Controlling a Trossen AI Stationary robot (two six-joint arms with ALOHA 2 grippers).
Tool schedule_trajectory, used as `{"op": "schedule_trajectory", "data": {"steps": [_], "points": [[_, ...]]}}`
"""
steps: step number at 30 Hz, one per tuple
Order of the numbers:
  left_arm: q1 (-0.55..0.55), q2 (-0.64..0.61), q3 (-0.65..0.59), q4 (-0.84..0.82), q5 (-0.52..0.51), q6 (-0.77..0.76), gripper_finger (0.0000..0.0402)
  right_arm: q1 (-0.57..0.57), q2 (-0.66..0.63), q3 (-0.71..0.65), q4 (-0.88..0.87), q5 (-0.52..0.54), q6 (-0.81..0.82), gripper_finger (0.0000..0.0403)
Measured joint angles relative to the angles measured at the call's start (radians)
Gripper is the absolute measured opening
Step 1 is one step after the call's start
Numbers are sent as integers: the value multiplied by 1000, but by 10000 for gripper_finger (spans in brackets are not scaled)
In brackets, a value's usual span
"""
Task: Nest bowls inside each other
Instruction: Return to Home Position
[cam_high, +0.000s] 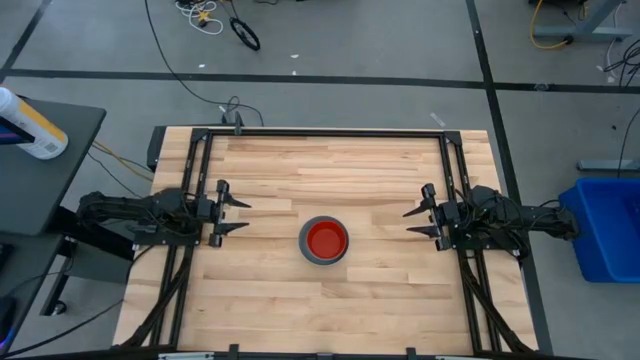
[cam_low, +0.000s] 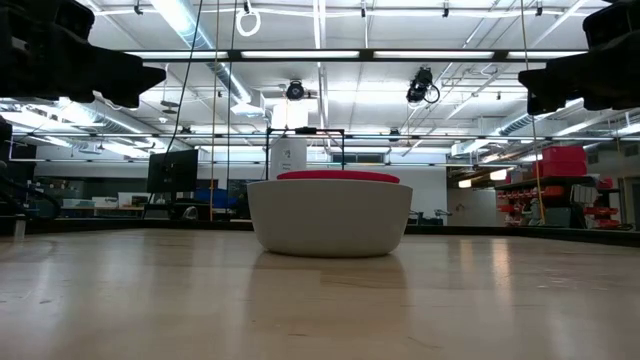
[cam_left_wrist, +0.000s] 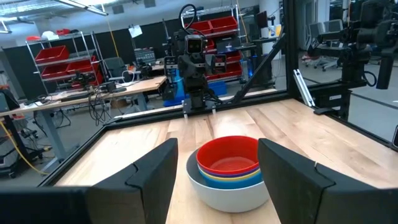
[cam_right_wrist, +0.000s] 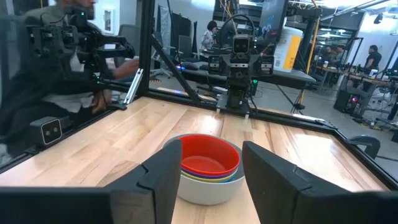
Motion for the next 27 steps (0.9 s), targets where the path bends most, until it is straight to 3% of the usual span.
{"op": "schedule_trajectory", "data": {"steps": [27], "points": [[0,0,0,0,0,0,228,0,0,0,0,0,0,133]]}}
